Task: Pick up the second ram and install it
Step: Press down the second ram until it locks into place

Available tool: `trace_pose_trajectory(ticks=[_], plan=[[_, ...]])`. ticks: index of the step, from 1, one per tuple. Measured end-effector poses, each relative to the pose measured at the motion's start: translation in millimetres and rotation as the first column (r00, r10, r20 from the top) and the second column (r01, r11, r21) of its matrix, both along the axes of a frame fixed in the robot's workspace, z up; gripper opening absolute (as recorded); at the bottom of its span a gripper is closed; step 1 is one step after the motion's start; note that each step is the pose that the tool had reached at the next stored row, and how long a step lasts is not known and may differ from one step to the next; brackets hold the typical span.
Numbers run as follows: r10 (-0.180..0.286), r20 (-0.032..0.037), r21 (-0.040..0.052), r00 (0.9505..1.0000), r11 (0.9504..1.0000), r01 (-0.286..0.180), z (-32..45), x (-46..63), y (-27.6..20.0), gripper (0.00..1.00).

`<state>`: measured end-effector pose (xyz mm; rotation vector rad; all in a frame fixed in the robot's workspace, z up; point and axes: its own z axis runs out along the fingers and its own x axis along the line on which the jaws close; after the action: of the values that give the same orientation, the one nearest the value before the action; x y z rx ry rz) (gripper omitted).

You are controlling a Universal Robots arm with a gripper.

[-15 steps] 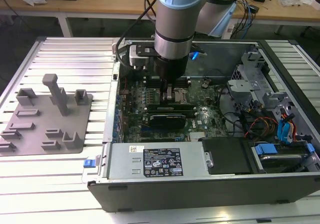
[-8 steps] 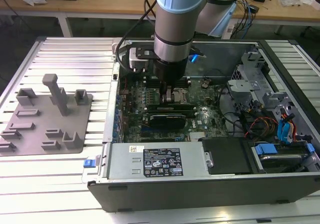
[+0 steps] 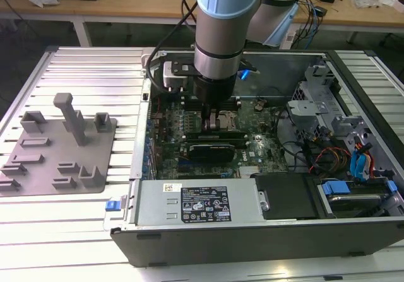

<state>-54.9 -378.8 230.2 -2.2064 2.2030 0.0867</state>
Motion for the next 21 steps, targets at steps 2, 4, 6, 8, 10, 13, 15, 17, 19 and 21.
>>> trace_pose_trajectory(ticks=[2,4,6,8,10,13,15,17,19,21], plan=[[0.0,0.0,0.0002,1.0,1.0,0.0,-0.3,0.0,0.0,0.08],[0.0,-0.0001,-0.0002,1.0,1.0,0.0,-1.3,0.0,0.0,0.08],[0.0,0.0001,0.0002,1.0,1.0,0.0,-1.7,0.0,0.0,0.08],[0.0,0.0001,0.0002,1.0,1.0,0.0,-1.8,0.0,0.0,0.08],[0.0,0.0001,0.0002,1.0,1.0,0.0,-2.0,0.0,0.0,0.08],[0.0,0.0012,0.0019,1.0,1.0,0.0,0.5,0.2,0.3,0.08],[0.0,0.0003,0.0005,1.0,1.0,0.0,7.4,0.1,0.1,0.08],[0.0,0.0001,0.0003,1.0,1.0,0.0,13.2,0.0,0.0,0.08],[0.0,0.0001,0.0004,1.0,1.0,0.0,21.5,0.0,0.1,0.08],[0.0,0.0003,0.0006,1.0,1.0,0.0,23.4,0.0,0.1,0.08]])
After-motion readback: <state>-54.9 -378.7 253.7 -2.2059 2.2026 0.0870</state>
